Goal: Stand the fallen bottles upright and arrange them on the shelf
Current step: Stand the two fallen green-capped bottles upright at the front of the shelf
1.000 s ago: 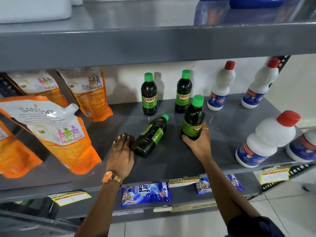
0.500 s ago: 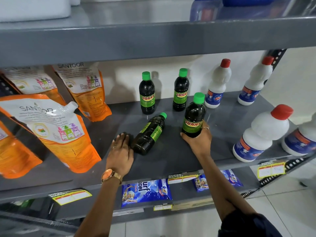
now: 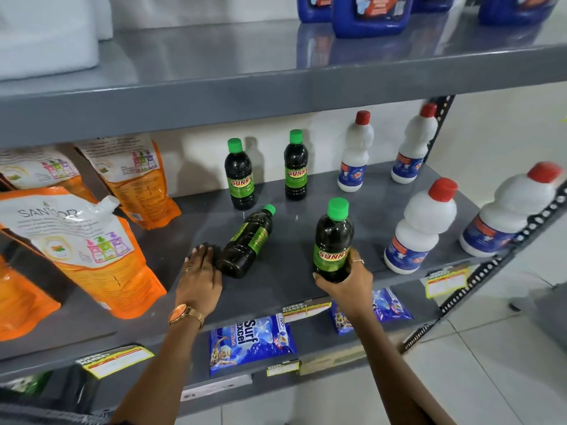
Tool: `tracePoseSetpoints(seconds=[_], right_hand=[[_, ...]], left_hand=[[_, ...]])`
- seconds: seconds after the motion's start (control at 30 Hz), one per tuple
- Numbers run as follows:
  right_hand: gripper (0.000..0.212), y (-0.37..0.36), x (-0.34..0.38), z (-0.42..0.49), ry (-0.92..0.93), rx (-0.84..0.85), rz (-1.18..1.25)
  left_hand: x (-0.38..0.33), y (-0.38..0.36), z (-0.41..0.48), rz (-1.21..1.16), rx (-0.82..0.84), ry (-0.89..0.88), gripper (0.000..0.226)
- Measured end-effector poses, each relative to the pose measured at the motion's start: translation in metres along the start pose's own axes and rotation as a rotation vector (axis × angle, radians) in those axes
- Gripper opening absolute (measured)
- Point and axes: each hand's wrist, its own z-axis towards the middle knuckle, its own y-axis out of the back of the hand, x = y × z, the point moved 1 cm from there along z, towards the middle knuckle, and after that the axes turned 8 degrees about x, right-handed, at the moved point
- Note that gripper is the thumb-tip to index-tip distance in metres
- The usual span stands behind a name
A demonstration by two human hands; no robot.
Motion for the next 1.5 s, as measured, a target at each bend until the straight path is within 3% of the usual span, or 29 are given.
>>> tracePoseSetpoints(seconds=[0.43,0.63,0.7,0.77,0.83,0.9,0.93,1.0,1.1,1.2,1.27,1.4,1.5], right_hand=[[0.056,0.009,-0.003,-0.021,0.104,0.039,0.042],[0.065,0.005,-0.013,-0.018,0.111,0.026,0.026],[0.085,0.003,-0.015,-0.019,0.105,0.048,0.055],[0.102,0.0,-0.015,-0.032,0.075,-0.045,0.102],[0.079,-0.007,-0.009,-0.064,0.044,-0.284,0.164],[0.03,-0.029,0.007,-0.102,0.117,-0.382,0.195],[0.016,-0.044,0.022,-0.117,0.175,-0.307,0.151],[0.021,-0.073,0.052,-0.122,0.216,-0.058,0.066],[0.055,-0.091,0.094,-0.057,-0.009,0.031,0.101],[0.101,-0.107,0.115,0.023,-0.365,0.311,-0.096],[0.113,-0.119,0.119,0.048,-0.421,0.387,-0.159],[0.074,-0.128,0.11,0.056,-0.359,0.257,-0.111],[0.059,-0.129,0.098,0.055,-0.26,0.088,0.1]], left_hand=[[0.006,-0.003,0.002,0.016,0.032,0.002,0.052],[0.005,-0.004,0.003,0.019,0.022,0.004,0.052],[0.004,-0.004,0.003,0.022,0.027,0.008,0.052],[0.005,-0.002,0.002,0.02,0.051,-0.005,0.052],[0.008,-0.001,0.002,0.022,0.086,-0.045,0.051],[0.015,0.003,0.0,0.027,0.12,-0.089,0.051],[0.017,0.004,-0.002,0.028,0.127,-0.103,0.05],[0.018,0.005,-0.003,0.051,0.111,-0.137,0.051],[0.009,0.007,-0.005,0.114,0.116,-0.145,0.053],[0.011,0.005,-0.002,0.102,0.104,-0.117,0.057],[0.016,0.004,-0.002,0.102,0.096,-0.105,0.058],[0.018,0.003,-0.005,0.109,0.089,-0.119,0.055],[0.021,0.001,-0.003,0.128,0.07,-0.111,0.051]])
